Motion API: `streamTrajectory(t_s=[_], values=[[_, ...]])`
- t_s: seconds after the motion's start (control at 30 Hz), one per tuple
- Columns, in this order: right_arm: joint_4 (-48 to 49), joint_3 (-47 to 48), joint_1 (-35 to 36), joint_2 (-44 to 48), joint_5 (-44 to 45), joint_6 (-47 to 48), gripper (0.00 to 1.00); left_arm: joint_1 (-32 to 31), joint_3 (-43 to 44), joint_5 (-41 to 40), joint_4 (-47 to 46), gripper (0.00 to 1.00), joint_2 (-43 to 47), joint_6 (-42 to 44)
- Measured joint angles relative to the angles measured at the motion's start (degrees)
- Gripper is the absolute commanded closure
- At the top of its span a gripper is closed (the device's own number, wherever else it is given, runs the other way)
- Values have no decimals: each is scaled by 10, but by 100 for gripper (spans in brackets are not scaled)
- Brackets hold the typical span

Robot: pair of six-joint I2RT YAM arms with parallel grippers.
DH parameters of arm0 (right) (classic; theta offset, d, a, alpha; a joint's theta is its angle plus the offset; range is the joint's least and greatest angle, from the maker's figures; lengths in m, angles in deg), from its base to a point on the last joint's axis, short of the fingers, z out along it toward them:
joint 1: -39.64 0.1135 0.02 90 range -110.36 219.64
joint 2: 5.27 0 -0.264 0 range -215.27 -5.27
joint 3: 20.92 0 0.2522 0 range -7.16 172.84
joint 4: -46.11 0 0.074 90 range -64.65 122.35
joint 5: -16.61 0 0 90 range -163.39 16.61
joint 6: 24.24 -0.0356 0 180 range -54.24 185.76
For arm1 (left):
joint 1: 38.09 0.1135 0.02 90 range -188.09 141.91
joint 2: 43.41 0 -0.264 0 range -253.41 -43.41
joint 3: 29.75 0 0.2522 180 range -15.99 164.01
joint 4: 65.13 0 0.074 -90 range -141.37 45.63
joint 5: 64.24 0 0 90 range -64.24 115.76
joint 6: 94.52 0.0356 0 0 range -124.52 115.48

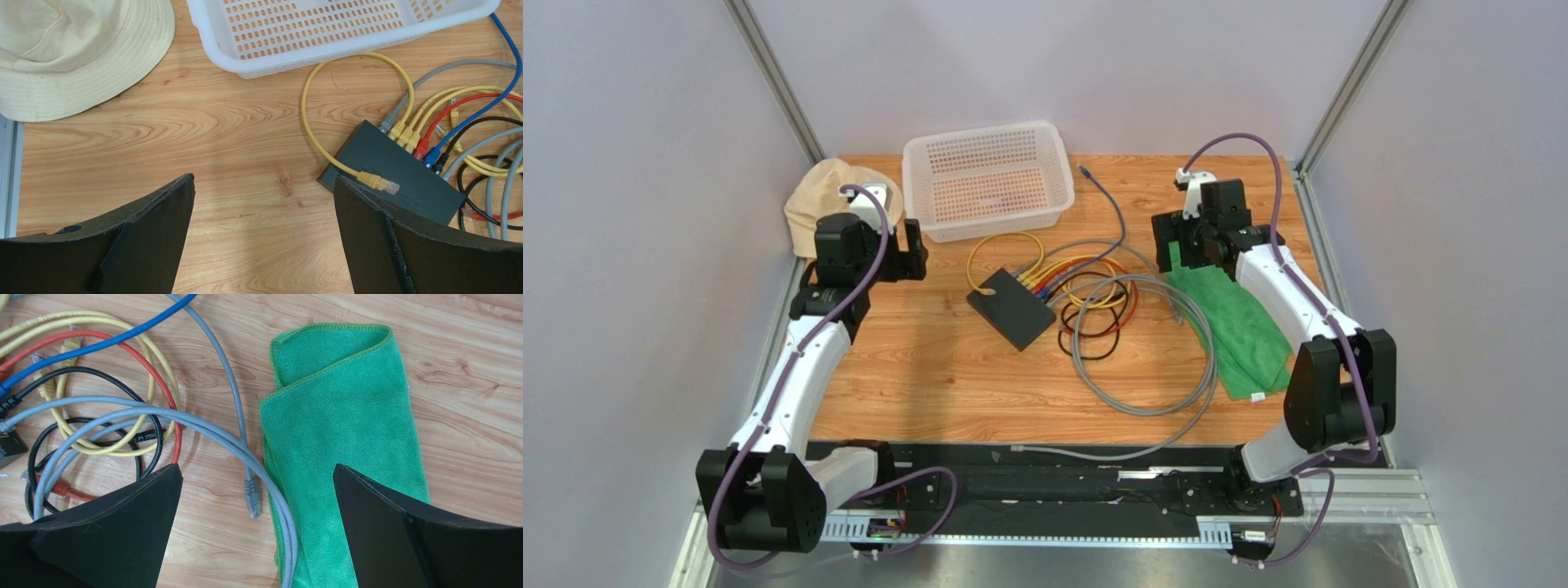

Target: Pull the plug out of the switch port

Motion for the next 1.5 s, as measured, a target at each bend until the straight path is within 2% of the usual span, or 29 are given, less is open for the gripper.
streamTrajectory(t_s=[0.07,0.23,0.33,0.37,0.43,0.5,0.6,0.73,1.0,1.17,1.23,1.33,1.5], values=[[-15,11,0,-16,-5,21,3,0,0,2,1,4,0,0],[-83,86,-2,-88,-47,104,25,0,0,11,10,3,0,1],[-115,139,-3,-148,-56,131,46,0,0,25,14,5,0,0],[-121,151,-3,-166,-58,137,56,0,0,31,15,5,0,0],[-130,169,-5,-199,-59,148,65,0,-2,41,17,7,2,-1],[-141,186,-10,-234,-57,149,67,0,-6,52,24,11,8,-7],[-146,197,-24,-279,-48,148,77,0,-11,74,41,15,16,-22],[-149,198,-47,-313,-35,145,82,0,-15,116,56,15,17,-36],[-133,222,-121,-326,18,142,85,0,-19,131,64,13,8,-46],[-136,245,-146,-329,7,122,59,0,-24,131,61,12,-21,-53],[-139,248,-128,-322,-17,112,53,0,-24,133,58,14,-33,-56],[-143,248,-76,-301,-47,107,48,0,-24,139,53,15,-54,-60],[-140,249,54,-256,-101,110,46,0,-23,146,43,15,-121,-69]])
